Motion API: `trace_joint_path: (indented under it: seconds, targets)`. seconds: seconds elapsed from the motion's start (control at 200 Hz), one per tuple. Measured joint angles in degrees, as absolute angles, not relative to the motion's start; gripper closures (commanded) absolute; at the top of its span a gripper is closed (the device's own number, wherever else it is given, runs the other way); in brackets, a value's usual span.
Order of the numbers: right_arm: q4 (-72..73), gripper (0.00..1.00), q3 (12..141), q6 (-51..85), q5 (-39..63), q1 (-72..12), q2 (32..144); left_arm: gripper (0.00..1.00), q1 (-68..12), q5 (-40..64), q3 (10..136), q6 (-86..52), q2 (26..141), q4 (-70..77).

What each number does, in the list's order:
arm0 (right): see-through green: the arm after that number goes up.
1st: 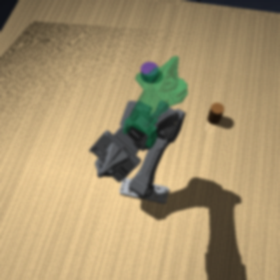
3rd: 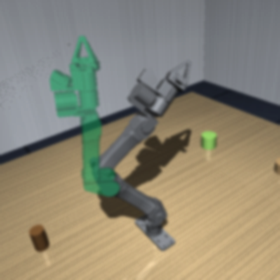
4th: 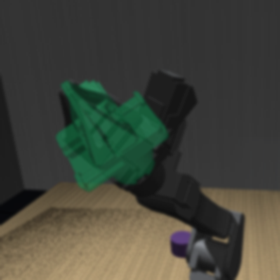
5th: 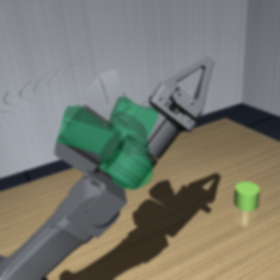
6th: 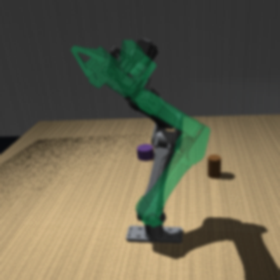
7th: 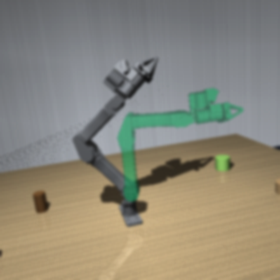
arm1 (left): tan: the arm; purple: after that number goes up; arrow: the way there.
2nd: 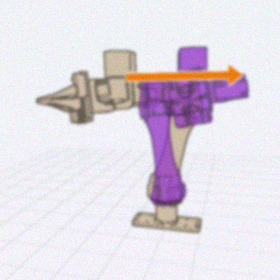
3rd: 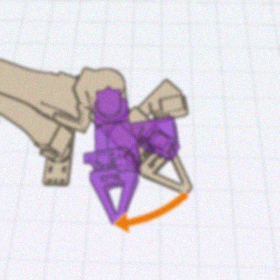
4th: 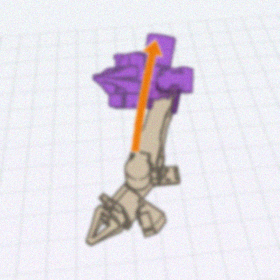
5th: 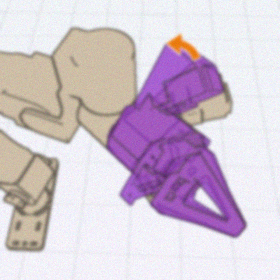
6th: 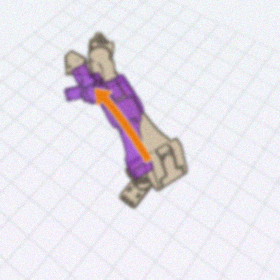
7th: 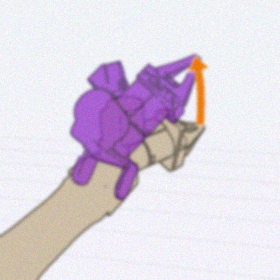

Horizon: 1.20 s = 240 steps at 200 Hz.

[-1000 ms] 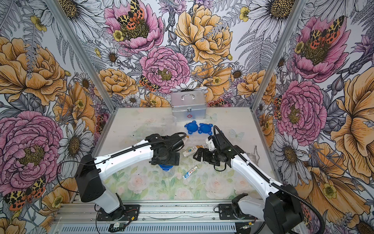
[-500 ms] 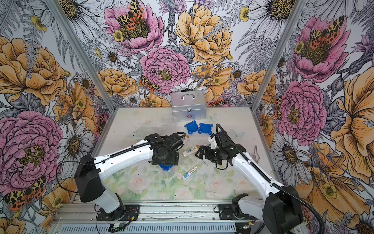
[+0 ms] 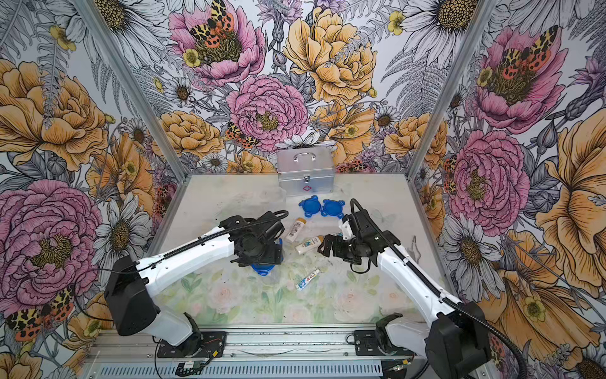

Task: Pack away toiletry kits
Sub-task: Pick up the container from the center of the board, then place the container at the center of the board.

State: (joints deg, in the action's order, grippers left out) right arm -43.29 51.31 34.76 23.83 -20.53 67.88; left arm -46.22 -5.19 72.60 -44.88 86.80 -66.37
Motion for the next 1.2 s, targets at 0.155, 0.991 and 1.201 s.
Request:
trace_joint_path:
  seconds: [0.155, 0.991, 1.201]
  targets:
    - [-43.99, 0.01, 54.22, 33.91, 23.64, -20.53, 69.21, 0.39, -37.69, -5.08, 67.24, -42.61, 80.25, -68.79]
    - [-46.44, 0.01, 69.28, 29.26, 22.74, -26.24, 81.36, 0.41, 4.38, -7.01, 88.49, -23.27, 95.42, -70.85]
    - [-47.81, 0.01, 71.09, 30.39, 21.43, -26.33, 81.08, 0.39, 4.36, -6.28, 100.40, -20.80, 109.30, -68.34]
